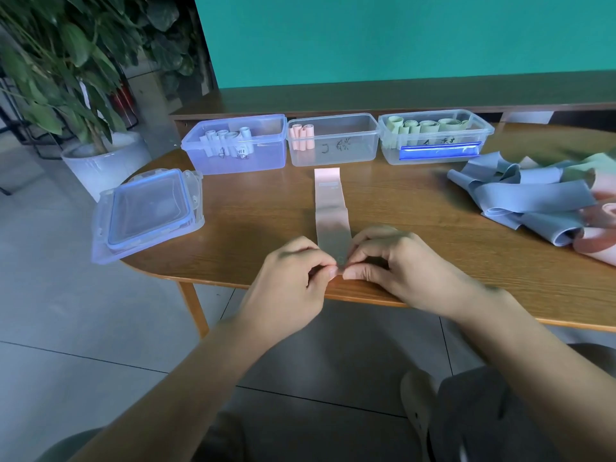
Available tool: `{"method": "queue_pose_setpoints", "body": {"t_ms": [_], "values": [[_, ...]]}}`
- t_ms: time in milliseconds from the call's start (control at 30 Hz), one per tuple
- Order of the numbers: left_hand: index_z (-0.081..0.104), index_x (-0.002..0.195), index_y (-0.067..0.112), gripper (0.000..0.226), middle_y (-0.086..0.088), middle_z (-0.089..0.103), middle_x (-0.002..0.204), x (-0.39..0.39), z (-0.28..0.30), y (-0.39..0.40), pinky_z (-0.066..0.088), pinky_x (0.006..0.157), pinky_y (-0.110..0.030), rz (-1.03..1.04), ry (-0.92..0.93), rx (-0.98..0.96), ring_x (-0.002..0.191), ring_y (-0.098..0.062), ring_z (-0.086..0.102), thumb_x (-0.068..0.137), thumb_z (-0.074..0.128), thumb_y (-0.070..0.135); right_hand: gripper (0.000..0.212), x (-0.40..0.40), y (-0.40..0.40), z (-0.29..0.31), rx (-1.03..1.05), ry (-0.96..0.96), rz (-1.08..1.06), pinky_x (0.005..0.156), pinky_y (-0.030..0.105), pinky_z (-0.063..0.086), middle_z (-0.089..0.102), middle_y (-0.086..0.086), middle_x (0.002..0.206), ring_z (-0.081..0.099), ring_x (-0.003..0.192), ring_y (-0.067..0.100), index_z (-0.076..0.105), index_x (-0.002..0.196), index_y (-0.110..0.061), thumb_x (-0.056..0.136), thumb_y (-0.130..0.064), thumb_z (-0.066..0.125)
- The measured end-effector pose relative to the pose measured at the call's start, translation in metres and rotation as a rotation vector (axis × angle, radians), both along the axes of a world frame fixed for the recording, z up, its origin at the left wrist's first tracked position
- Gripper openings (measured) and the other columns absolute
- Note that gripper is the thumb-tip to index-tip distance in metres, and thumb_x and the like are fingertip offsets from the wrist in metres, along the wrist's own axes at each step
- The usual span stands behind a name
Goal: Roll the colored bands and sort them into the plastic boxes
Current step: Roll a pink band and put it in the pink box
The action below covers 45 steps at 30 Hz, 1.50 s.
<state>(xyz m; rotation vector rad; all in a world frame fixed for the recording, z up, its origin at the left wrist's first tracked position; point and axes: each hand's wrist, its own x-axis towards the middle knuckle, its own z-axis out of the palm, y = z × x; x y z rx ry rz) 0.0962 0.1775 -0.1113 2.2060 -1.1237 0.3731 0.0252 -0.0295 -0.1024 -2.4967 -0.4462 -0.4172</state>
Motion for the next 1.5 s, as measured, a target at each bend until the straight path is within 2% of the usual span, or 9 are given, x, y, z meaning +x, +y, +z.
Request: {"method": "queue_pose_setpoints", "body": {"t_ms": [267, 400, 533, 667, 833, 1033, 1233, 1367, 1500], "values": [[0.078, 0.095, 0.023, 0.009, 0.011, 0.066, 0.094, -0.004, 0.000, -0.002, 0.040, 0.073, -0.004, -0.019, -0.010, -0.051, 0.080, -0.002, 0.058, 0.092, 0.071, 0.018, 0.012, -0.004, 0.001, -0.001, -0.033, -0.041, -0.020, 0.086, 0.016, 0.045, 0.062, -0.008, 0.103, 0.062, 0.093, 0.005, 0.077, 0.100, -0.021, 0.097, -0.025, 0.067], [0.075, 0.094, 0.023, 0.012, 0.012, 0.065, 0.092, -0.002, -0.001, -0.001, 0.045, 0.073, -0.014, -0.041, -0.005, -0.042, 0.082, -0.006, 0.059, 0.095, 0.067, 0.015, 0.011, -0.005, 0.003, -0.002, -0.073, -0.076, -0.041, 0.083, 0.020, 0.048, 0.062, -0.009, 0.102, 0.062, 0.090, 0.005, 0.077, 0.098, -0.021, 0.098, -0.024, 0.066], [0.071, 0.097, 0.022, 0.015, 0.009, 0.060, 0.096, 0.000, -0.003, -0.002, 0.045, 0.078, -0.022, -0.049, -0.044, 0.035, 0.088, -0.007, 0.054, 0.099, 0.058, 0.015, 0.006, -0.005, 0.003, -0.004, -0.036, -0.102, -0.081, 0.078, 0.014, 0.043, 0.063, -0.010, 0.100, 0.060, 0.087, 0.004, 0.078, 0.095, -0.024, 0.092, -0.028, 0.074], [0.070, 0.098, 0.021, 0.016, 0.007, 0.057, 0.097, 0.001, -0.004, -0.003, 0.041, 0.082, -0.020, -0.030, -0.070, 0.052, 0.092, -0.008, 0.052, 0.101, 0.055, 0.015, 0.003, -0.002, 0.002, -0.003, 0.027, -0.078, -0.092, 0.081, 0.026, 0.049, 0.063, -0.012, 0.097, 0.061, 0.090, 0.009, 0.073, 0.091, -0.024, 0.093, -0.026, 0.073], [0.073, 0.100, 0.016, 0.013, 0.005, 0.058, 0.099, 0.003, -0.007, -0.004, 0.037, 0.084, -0.013, -0.021, -0.084, 0.055, 0.095, -0.008, 0.052, 0.099, 0.061, 0.022, 0.014, 0.004, 0.000, -0.009, -0.037, -0.097, -0.094, 0.079, 0.040, 0.053, 0.059, -0.014, 0.099, 0.061, 0.091, 0.009, 0.071, 0.097, -0.023, 0.100, -0.033, 0.061], [0.076, 0.103, 0.017, 0.019, 0.006, 0.054, 0.099, 0.005, -0.005, -0.005, 0.033, 0.083, -0.004, 0.011, -0.082, 0.074, 0.092, -0.001, 0.046, 0.099, 0.060, 0.026, 0.026, 0.003, 0.001, -0.006, -0.056, -0.088, -0.107, 0.082, 0.038, 0.053, 0.058, -0.012, 0.106, 0.061, 0.094, 0.009, 0.071, 0.101, -0.023, 0.098, -0.043, 0.055], [0.076, 0.106, 0.018, 0.018, 0.000, 0.065, 0.099, 0.005, -0.004, -0.008, 0.044, 0.079, -0.018, 0.038, -0.087, 0.085, 0.089, -0.013, 0.061, 0.098, 0.062, 0.025, 0.007, 0.004, 0.000, -0.007, -0.011, -0.072, -0.124, 0.083, 0.039, 0.053, 0.061, -0.015, 0.101, 0.061, 0.092, 0.008, 0.071, 0.094, -0.027, 0.093, -0.033, 0.070], [0.066, 0.100, 0.021, 0.015, 0.008, 0.063, 0.092, 0.009, -0.003, -0.005, 0.047, 0.076, -0.026, 0.039, -0.044, 0.058, 0.086, -0.010, 0.056, 0.099, 0.060, 0.035, 0.012, 0.007, 0.000, -0.008, 0.003, -0.068, -0.139, 0.081, 0.040, 0.053, 0.061, -0.016, 0.099, 0.061, 0.092, 0.007, 0.071, 0.095, -0.026, 0.096, -0.036, 0.064], [0.069, 0.097, 0.020, 0.020, 0.007, 0.061, 0.093, 0.010, -0.004, -0.005, 0.043, 0.077, -0.023, 0.039, -0.053, 0.046, 0.089, -0.009, 0.053, 0.098, 0.059, 0.037, 0.023, 0.010, 0.001, -0.007, -0.025, -0.076, -0.162, 0.079, 0.043, 0.054, 0.060, -0.014, 0.100, 0.061, 0.091, 0.010, 0.071, 0.094, -0.023, 0.097, -0.040, 0.056]]}}
